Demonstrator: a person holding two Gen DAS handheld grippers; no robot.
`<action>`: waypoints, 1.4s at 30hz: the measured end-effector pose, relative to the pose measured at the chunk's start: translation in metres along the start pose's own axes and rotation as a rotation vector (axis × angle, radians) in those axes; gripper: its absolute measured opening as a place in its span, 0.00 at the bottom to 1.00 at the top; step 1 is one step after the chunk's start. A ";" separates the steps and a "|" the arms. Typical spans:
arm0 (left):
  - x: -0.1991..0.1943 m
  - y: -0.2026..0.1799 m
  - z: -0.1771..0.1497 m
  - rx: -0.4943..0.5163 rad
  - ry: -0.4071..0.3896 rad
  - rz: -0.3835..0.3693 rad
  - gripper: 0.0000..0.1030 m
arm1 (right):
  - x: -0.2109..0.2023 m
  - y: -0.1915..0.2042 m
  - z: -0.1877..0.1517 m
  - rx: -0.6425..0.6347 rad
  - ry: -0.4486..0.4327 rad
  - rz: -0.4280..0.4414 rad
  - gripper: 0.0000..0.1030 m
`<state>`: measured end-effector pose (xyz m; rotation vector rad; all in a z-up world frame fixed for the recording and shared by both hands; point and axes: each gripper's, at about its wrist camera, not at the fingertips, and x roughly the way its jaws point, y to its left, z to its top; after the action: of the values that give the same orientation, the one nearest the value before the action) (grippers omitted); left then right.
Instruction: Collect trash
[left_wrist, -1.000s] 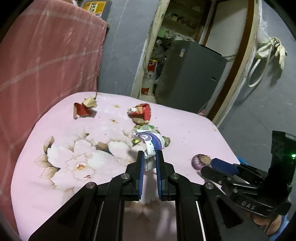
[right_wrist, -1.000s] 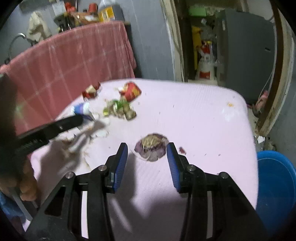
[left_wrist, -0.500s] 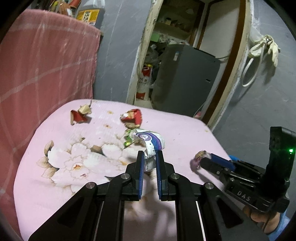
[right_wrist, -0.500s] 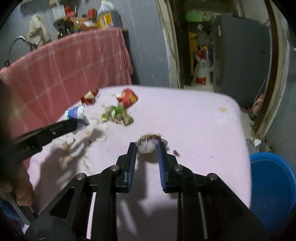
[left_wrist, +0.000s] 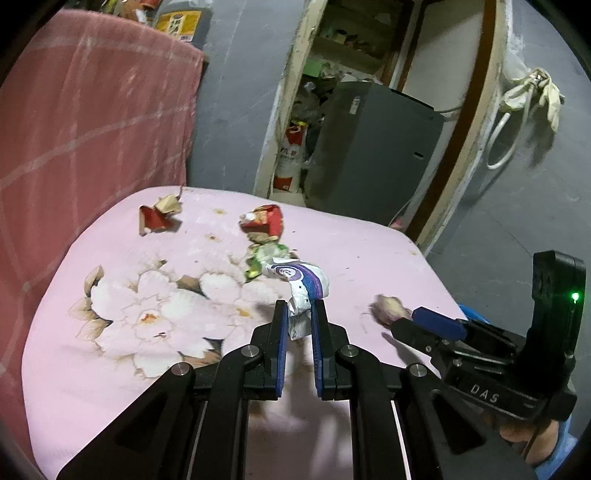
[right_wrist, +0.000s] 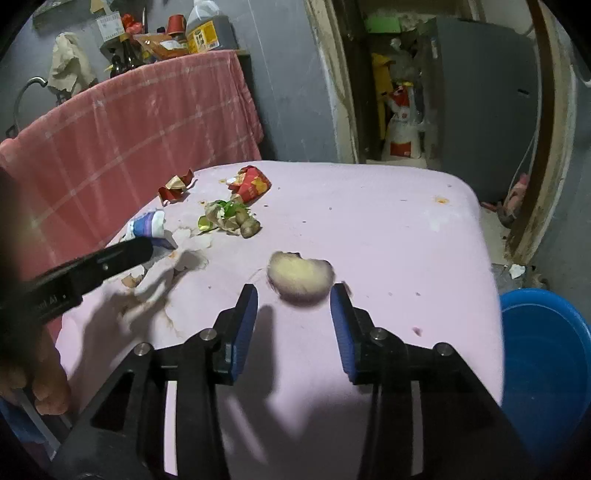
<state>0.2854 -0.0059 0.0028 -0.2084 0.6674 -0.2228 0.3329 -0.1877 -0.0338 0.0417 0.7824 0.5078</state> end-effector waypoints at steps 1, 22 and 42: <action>0.001 0.004 0.000 -0.006 0.005 -0.001 0.09 | 0.004 0.002 0.002 -0.001 0.007 -0.005 0.43; -0.019 -0.011 -0.001 -0.002 -0.070 -0.030 0.09 | -0.039 0.002 0.005 -0.013 -0.197 -0.067 0.31; -0.027 -0.149 0.017 0.206 -0.237 -0.251 0.09 | -0.189 -0.052 -0.020 0.066 -0.626 -0.366 0.32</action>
<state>0.2552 -0.1393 0.0703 -0.1180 0.3780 -0.4973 0.2288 -0.3221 0.0654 0.1106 0.1815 0.1011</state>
